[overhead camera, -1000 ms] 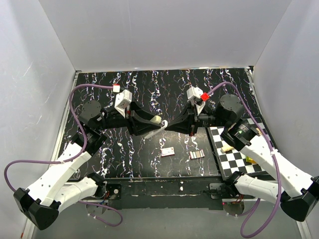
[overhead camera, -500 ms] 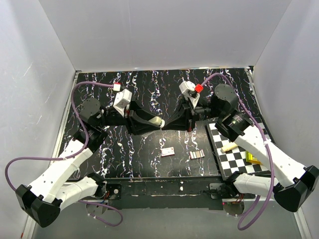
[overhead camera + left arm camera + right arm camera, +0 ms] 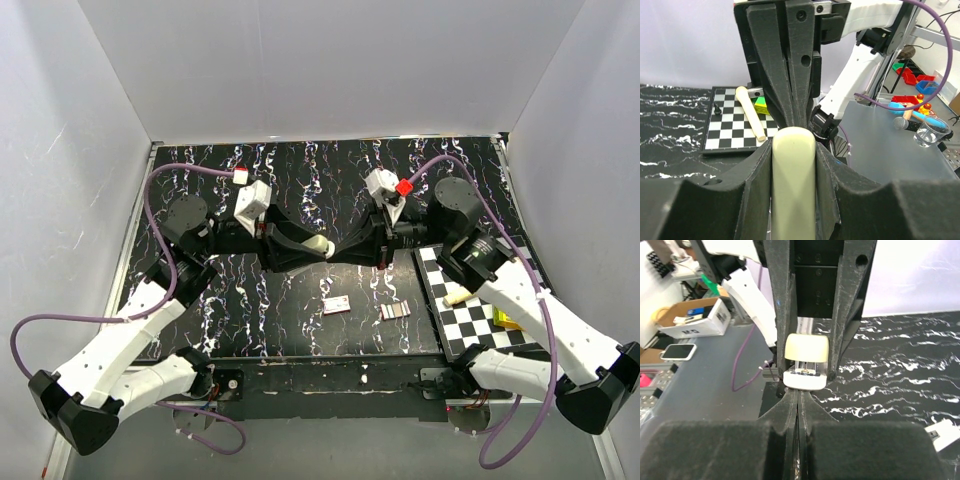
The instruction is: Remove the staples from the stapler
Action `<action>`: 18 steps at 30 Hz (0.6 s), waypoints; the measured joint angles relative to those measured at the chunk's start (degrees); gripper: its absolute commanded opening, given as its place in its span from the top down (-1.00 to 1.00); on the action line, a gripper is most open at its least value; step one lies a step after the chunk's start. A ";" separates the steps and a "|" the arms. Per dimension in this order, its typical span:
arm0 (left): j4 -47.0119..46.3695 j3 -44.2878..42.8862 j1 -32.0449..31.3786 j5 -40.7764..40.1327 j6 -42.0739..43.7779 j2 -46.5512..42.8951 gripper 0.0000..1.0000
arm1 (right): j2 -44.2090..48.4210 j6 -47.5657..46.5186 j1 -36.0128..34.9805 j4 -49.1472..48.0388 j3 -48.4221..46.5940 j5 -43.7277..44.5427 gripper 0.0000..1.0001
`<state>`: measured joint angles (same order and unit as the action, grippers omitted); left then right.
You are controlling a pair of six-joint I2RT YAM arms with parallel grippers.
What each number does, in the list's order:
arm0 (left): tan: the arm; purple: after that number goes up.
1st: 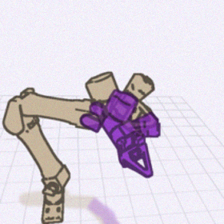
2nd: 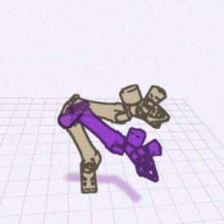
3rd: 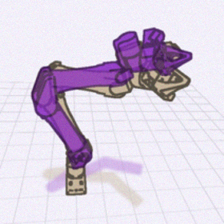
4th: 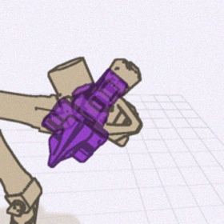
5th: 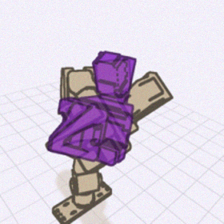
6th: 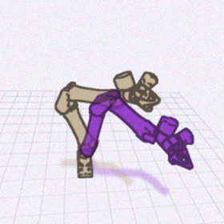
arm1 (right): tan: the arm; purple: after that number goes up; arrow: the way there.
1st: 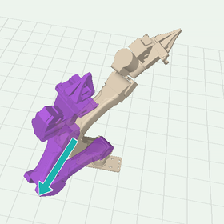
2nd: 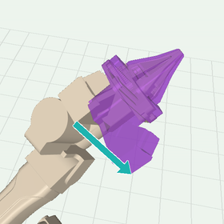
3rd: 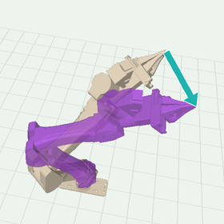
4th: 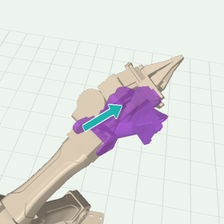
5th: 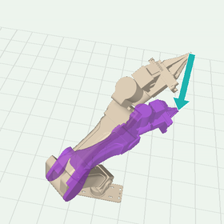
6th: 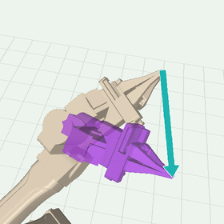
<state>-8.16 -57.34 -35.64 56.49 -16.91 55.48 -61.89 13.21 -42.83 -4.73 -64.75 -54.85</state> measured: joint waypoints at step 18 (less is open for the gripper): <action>13.57 -1.70 -2.10 -11.61 5.46 1.97 1.00 | 9.05 -3.19 1.05 1.75 13.31 19.17 0.97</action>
<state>5.41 -59.05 -37.74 44.88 -11.44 57.45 -52.84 10.02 -41.78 -2.98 -51.44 -35.68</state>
